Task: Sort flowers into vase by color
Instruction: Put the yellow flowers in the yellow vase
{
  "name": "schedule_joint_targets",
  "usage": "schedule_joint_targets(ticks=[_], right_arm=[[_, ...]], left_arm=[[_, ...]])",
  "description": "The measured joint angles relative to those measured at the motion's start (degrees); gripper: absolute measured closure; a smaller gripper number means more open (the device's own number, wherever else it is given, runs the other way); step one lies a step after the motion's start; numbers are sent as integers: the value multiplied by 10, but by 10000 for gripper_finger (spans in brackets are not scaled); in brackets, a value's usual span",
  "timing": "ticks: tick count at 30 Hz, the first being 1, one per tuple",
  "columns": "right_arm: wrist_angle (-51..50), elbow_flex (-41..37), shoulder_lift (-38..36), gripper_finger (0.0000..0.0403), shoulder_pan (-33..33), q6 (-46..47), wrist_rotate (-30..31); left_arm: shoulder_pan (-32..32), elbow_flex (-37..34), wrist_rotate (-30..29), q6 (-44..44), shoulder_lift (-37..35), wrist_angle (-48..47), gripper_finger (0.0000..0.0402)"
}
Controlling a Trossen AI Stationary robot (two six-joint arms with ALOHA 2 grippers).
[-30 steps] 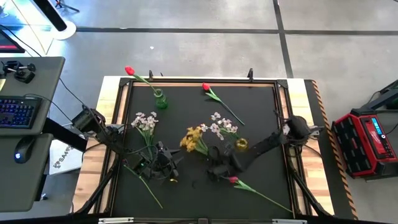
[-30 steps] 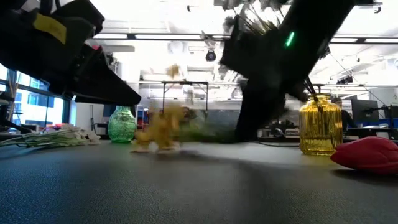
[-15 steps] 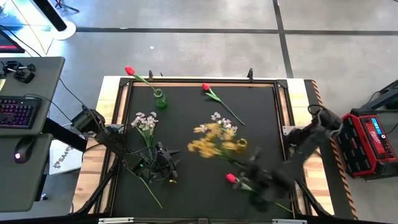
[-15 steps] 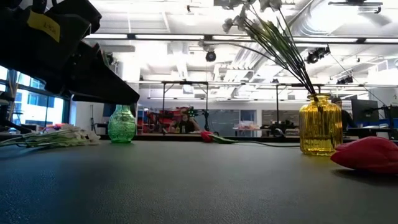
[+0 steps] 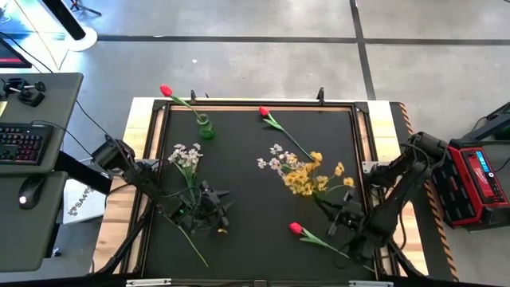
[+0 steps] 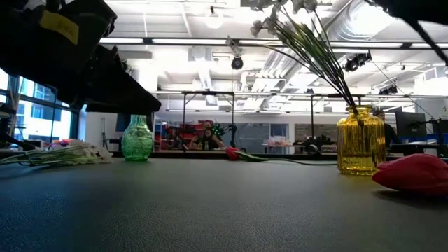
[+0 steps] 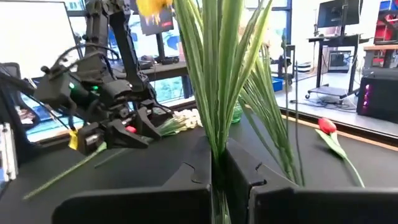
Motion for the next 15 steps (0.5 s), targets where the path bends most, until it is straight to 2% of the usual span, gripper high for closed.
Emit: schedule_joint_targets(ticks=[5,11,15], right_arm=[[-2,-4,0,403,-14,-8,0],[3,37,0,403,0,-110,-7],[9,47,0,403,15,-129,-8]], left_arm=[[8,0,1,0,0,9,236],[10,0,1,6,0,24,236],[10,0,2,6,0,28,236]])
